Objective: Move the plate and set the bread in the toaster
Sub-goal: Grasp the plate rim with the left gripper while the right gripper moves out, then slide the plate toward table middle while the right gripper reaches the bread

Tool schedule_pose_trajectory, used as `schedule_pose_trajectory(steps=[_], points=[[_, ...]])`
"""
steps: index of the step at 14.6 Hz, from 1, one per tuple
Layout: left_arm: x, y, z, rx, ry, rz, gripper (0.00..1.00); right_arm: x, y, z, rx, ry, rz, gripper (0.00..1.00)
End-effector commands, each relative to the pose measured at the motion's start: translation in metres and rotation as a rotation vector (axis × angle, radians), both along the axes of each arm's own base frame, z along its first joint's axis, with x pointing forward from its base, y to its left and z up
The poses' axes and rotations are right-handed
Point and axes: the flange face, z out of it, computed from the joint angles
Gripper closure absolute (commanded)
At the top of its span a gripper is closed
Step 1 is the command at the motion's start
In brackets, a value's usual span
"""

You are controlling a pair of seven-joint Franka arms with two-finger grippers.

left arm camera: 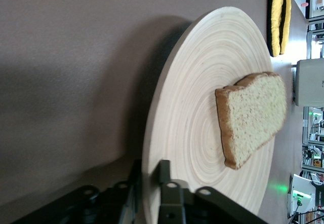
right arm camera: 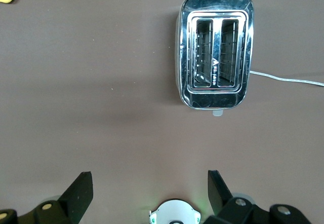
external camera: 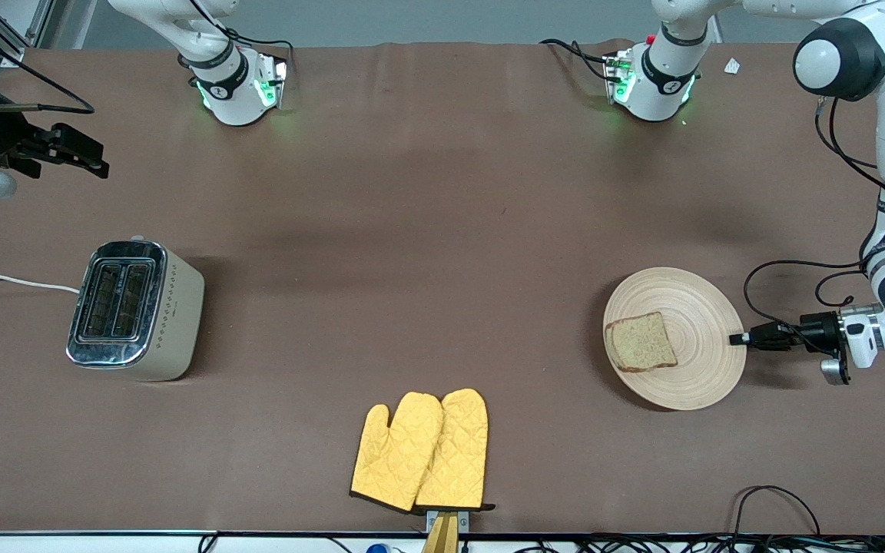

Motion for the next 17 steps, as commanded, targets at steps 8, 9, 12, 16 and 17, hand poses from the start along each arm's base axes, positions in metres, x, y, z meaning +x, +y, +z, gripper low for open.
schedule_pose_trajectory(steps=[8, 9, 12, 16, 17], points=[[0.029, -0.072, 0.055, -0.103, -0.073, -0.130, 1.00, 0.017, 0.147, -0.056, 0.056, 0.010, 0.006, 0.00], [0.034, -0.085, 0.068, -0.106, -0.058, -0.127, 1.00, 0.022, 0.164, -0.072, 0.059, 0.003, 0.001, 0.00], [0.042, -0.135, 0.084, -0.135, -0.012, -0.146, 1.00, 0.033, 0.178, -0.119, 0.121, 0.014, -0.024, 0.00], [0.052, -0.218, 0.103, -0.112, 0.019, -0.192, 1.00, 0.051, 0.163, -0.185, 0.187, 0.015, -0.117, 0.00], [0.053, -0.239, 0.104, -0.105, 0.021, -0.202, 1.00, 0.058, 0.164, -0.198, 0.189, 0.010, -0.127, 0.00]])
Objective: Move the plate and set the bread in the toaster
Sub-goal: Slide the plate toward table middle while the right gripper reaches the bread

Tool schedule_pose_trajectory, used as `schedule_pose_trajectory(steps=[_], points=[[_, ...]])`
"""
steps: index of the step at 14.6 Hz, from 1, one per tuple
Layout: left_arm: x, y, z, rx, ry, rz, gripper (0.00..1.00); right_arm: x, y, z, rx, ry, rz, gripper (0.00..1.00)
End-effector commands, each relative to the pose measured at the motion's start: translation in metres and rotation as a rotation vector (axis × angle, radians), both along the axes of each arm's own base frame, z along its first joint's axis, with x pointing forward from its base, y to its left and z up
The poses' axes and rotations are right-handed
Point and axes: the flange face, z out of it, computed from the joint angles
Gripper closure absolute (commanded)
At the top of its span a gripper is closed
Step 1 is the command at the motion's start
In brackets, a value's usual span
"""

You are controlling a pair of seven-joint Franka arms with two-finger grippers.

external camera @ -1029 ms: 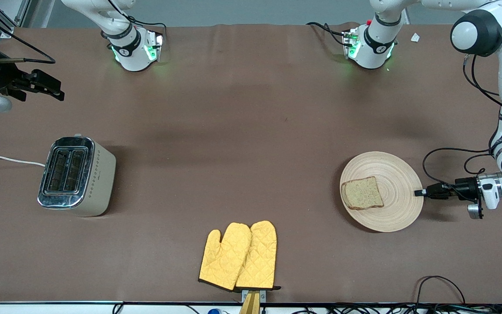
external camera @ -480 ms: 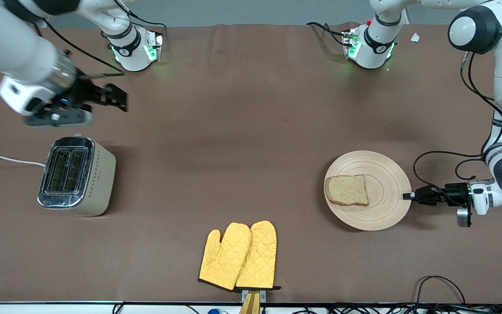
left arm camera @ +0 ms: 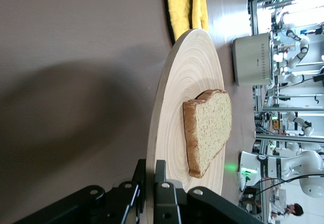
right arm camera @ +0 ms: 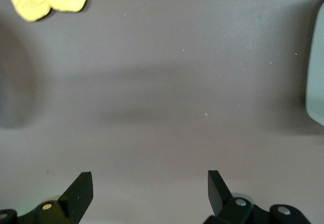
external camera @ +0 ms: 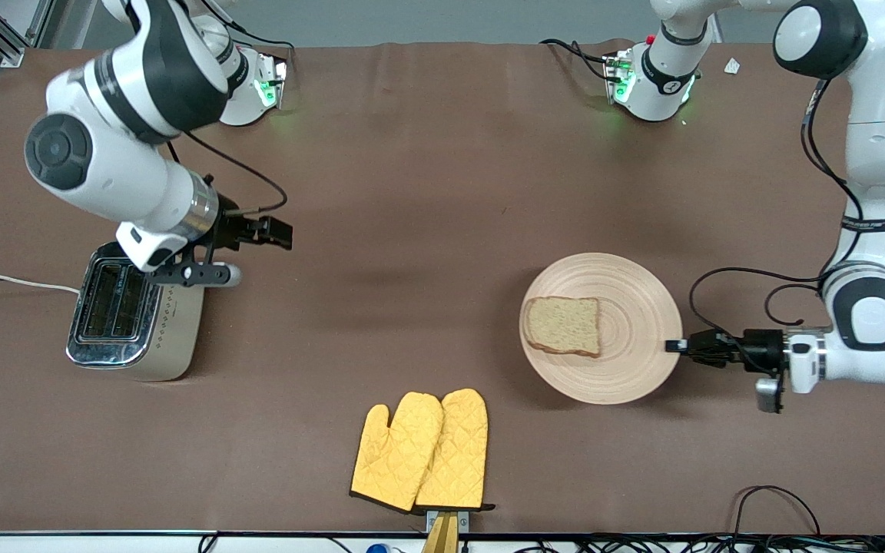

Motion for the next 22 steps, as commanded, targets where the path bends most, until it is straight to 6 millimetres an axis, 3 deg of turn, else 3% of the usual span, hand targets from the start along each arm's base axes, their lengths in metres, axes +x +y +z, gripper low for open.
schedule_pose_trajectory(steps=[1, 5, 9, 12, 14, 17, 19, 22], points=[[0.002, -0.053, 0.019, 0.013, -0.006, -0.020, 1.00, 0.009, 0.002, -0.032, 0.048, -0.001, -0.049, 0.00], [-0.003, -0.115, 0.008, 0.014, -0.028, -0.050, 1.00, 0.028, -0.001, -0.092, 0.108, 0.043, -0.129, 0.00], [-0.024, -0.181, -0.024, -0.041, -0.002, -0.086, 1.00, 0.021, 0.010, -0.151, 0.087, 0.093, -0.131, 0.00], [-0.045, -0.224, -0.043, -0.071, 0.033, -0.080, 1.00, 0.011, 0.044, -0.166, 0.084, 0.101, -0.107, 0.00], [-0.060, -0.253, -0.053, -0.083, 0.044, -0.074, 1.00, 0.008, 0.050, -0.175, 0.075, 0.115, -0.125, 0.00], [-0.073, -0.272, -0.072, -0.100, 0.043, -0.046, 0.99, -0.007, 0.083, -0.185, 0.043, 0.155, -0.187, 0.00], [-0.080, -0.276, -0.091, -0.097, 0.052, -0.043, 0.99, -0.011, 0.091, -0.192, 0.026, 0.178, -0.232, 0.00], [-0.093, -0.291, -0.103, -0.091, 0.055, -0.015, 0.95, -0.020, 0.104, -0.198, 0.010, 0.200, -0.244, 0.00]])
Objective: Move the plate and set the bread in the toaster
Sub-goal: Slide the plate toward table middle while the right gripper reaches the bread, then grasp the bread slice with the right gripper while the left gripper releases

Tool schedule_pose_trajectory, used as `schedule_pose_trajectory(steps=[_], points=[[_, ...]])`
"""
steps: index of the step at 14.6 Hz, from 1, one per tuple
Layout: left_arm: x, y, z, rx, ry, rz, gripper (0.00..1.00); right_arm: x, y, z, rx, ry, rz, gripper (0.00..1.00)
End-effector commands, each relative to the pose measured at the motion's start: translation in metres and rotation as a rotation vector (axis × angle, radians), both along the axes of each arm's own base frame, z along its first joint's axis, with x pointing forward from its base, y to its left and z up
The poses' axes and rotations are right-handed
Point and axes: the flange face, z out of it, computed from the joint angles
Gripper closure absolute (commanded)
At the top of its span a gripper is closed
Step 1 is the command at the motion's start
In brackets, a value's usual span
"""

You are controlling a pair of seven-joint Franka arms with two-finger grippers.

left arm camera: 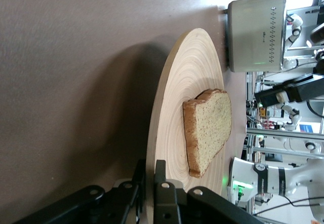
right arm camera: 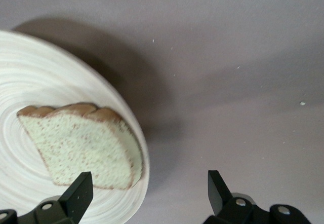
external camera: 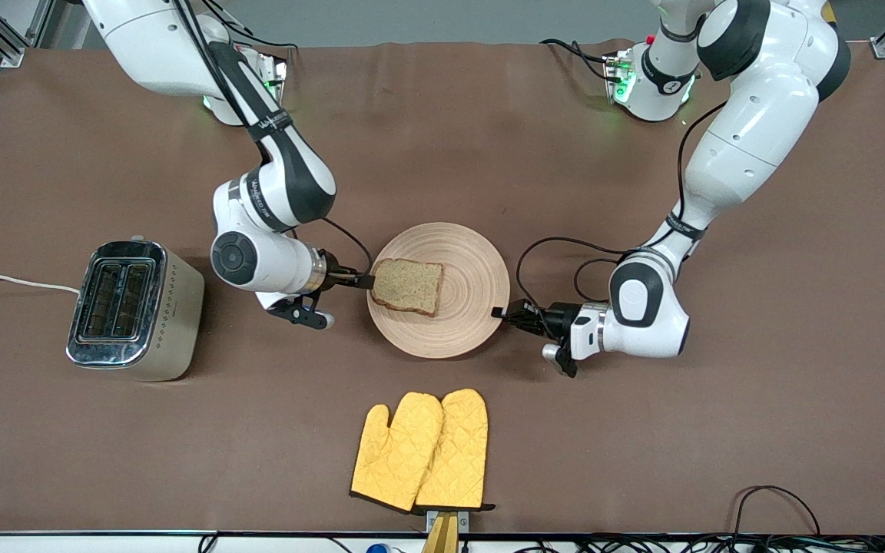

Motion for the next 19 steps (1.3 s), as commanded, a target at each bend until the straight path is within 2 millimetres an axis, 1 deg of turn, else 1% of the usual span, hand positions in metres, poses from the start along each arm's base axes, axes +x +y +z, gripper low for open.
schedule_pose_trajectory(steps=[1, 2, 3, 4, 5, 6, 7, 8, 9, 10, 11, 13, 14, 15, 16, 17, 19], points=[[-0.009, -0.014, 0.001, -0.028, -0.006, 0.025, 0.93, -0.009, 0.010, -0.007, -0.009, 0.031, -0.049, 0.00], [-0.009, -0.014, 0.001, -0.029, -0.004, 0.027, 0.82, -0.010, 0.011, -0.009, -0.011, 0.035, -0.052, 0.00], [-0.008, -0.012, 0.002, -0.028, -0.002, 0.032, 0.58, -0.010, 0.011, -0.012, -0.013, 0.037, -0.056, 0.00], [-0.005, -0.009, 0.005, -0.026, -0.002, 0.040, 0.19, -0.009, 0.011, -0.018, -0.016, 0.040, -0.062, 0.00], [-0.001, -0.002, 0.008, -0.024, -0.006, 0.050, 0.00, -0.009, 0.013, -0.023, -0.016, 0.034, -0.063, 0.03], [0.003, 0.002, 0.012, -0.020, -0.005, 0.060, 0.00, -0.012, 0.021, -0.027, -0.015, 0.024, -0.052, 0.09], [0.010, 0.012, 0.022, -0.011, -0.008, 0.079, 0.00, -0.013, 0.024, -0.028, -0.015, 0.020, -0.048, 0.13], [0.019, 0.023, 0.037, -0.002, -0.005, 0.105, 0.00, -0.013, 0.024, -0.032, -0.017, 0.024, -0.048, 0.22], [0.028, 0.035, 0.053, 0.009, 0.007, 0.141, 0.00, -0.012, 0.025, -0.032, -0.016, 0.023, -0.049, 0.26], [0.037, 0.046, 0.071, 0.040, 0.007, 0.157, 0.00, -0.011, 0.025, -0.034, -0.017, 0.021, -0.047, 0.30], [0.048, 0.061, 0.092, 0.094, -0.002, 0.165, 0.00, -0.012, 0.026, -0.038, -0.023, 0.021, -0.040, 0.34], [0.070, 0.083, 0.131, 0.221, -0.016, 0.190, 0.00, -0.012, 0.027, -0.043, -0.024, 0.016, -0.040, 0.41], [0.076, 0.093, 0.150, 0.270, -0.030, 0.205, 0.00, -0.012, 0.027, -0.045, -0.026, 0.016, -0.039, 0.45], [0.078, 0.097, 0.172, 0.308, -0.044, 0.221, 0.00, -0.013, 0.028, -0.045, -0.026, 0.016, -0.038, 0.46], [0.079, 0.109, 0.198, 0.344, -0.051, 0.234, 0.00, -0.014, 0.030, -0.045, -0.025, 0.015, -0.036, 0.48], [0.078, 0.115, 0.220, 0.377, -0.048, 0.226, 0.00, -0.015, 0.031, -0.046, -0.026, 0.015, -0.033, 0.52], [0.084, 0.152, 0.258, 0.487, -0.052, 0.200, 0.00, -0.013, 0.033, -0.049, -0.025, 0.010, -0.033, 0.54]])
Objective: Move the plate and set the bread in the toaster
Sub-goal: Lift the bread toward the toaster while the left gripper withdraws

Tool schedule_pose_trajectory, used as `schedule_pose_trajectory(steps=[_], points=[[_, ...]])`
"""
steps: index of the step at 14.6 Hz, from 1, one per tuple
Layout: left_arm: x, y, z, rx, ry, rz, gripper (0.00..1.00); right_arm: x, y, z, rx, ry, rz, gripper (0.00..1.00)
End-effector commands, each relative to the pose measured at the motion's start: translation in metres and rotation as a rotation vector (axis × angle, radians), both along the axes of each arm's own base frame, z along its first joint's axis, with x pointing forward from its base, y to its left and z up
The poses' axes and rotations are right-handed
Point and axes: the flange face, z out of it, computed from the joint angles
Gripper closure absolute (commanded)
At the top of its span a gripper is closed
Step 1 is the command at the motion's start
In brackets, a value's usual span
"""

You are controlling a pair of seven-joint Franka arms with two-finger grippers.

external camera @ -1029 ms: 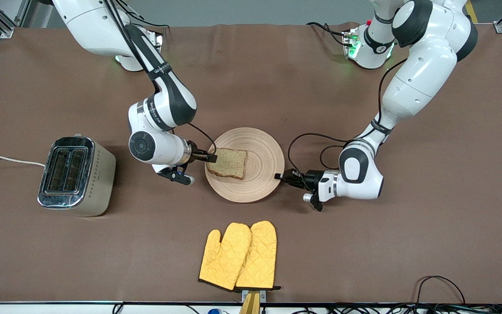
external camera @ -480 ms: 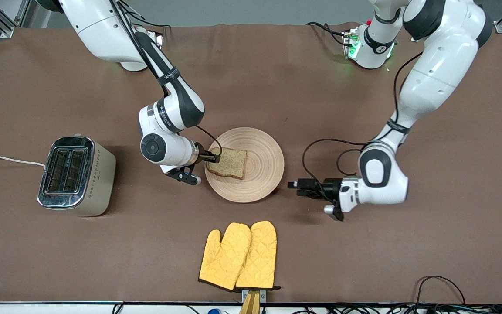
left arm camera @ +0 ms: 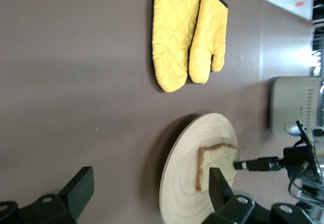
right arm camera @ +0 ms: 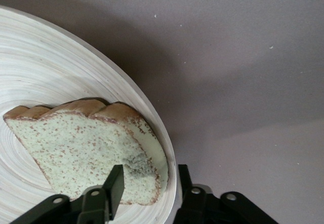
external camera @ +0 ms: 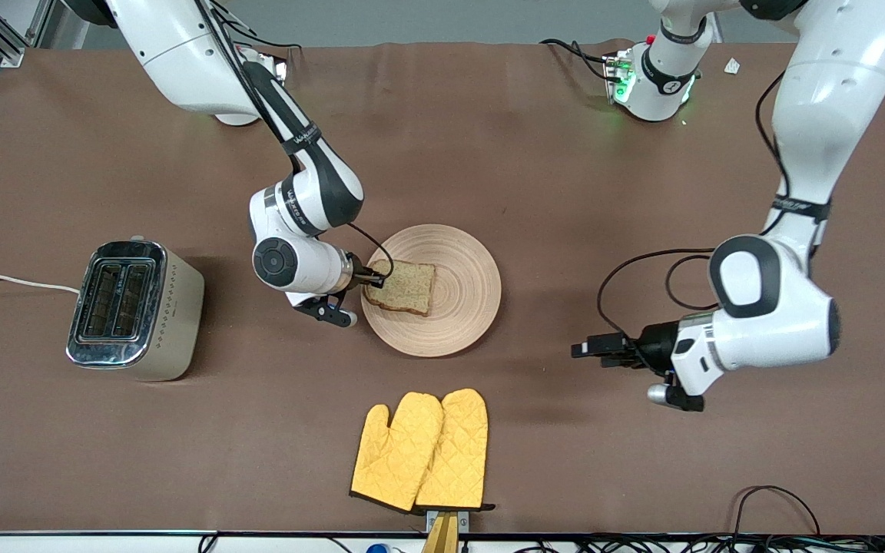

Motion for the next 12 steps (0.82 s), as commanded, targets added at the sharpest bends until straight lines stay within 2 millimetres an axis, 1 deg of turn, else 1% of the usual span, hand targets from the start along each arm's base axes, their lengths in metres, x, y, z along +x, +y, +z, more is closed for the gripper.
schedule_pose_trajectory(steps=[1, 2, 4, 5, 6, 7, 8, 9, 10, 12], points=[[-0.001, 0.048, 0.055, 0.154, 0.013, -0.023, 0.00, -0.003, 0.009, -0.006, 0.000, -0.002, 0.000, 0.56], [-0.004, 0.060, 0.073, 0.216, 0.003, -0.038, 0.00, -0.002, 0.010, -0.007, 0.000, -0.002, 0.002, 0.58], [-0.013, 0.067, 0.112, 0.332, -0.051, -0.039, 0.00, -0.003, 0.011, -0.009, -0.002, -0.001, 0.005, 0.65], [-0.016, 0.070, 0.128, 0.386, -0.064, -0.019, 0.00, -0.003, 0.011, -0.009, -0.002, -0.001, 0.006, 0.70], [-0.024, 0.070, 0.142, 0.462, -0.057, -0.016, 0.00, -0.003, 0.011, -0.009, -0.002, -0.001, 0.007, 0.77], [-0.031, 0.072, 0.149, 0.521, -0.037, -0.012, 0.00, -0.003, 0.011, -0.010, -0.003, -0.002, 0.009, 0.83], [-0.037, 0.074, 0.162, 0.570, -0.032, -0.005, 0.00, -0.003, 0.011, -0.010, -0.007, -0.004, 0.012, 0.88], [-0.045, 0.075, 0.176, 0.600, -0.037, -0.009, 0.00, -0.002, 0.010, -0.010, -0.008, -0.004, 0.011, 0.90], [-0.052, 0.077, 0.194, 0.626, -0.053, -0.007, 0.00, -0.002, 0.010, -0.010, -0.008, -0.003, 0.011, 0.93], [-0.068, 0.080, 0.216, 0.675, -0.040, -0.018, 0.00, -0.001, 0.009, -0.008, -0.006, -0.002, 0.015, 0.97]])
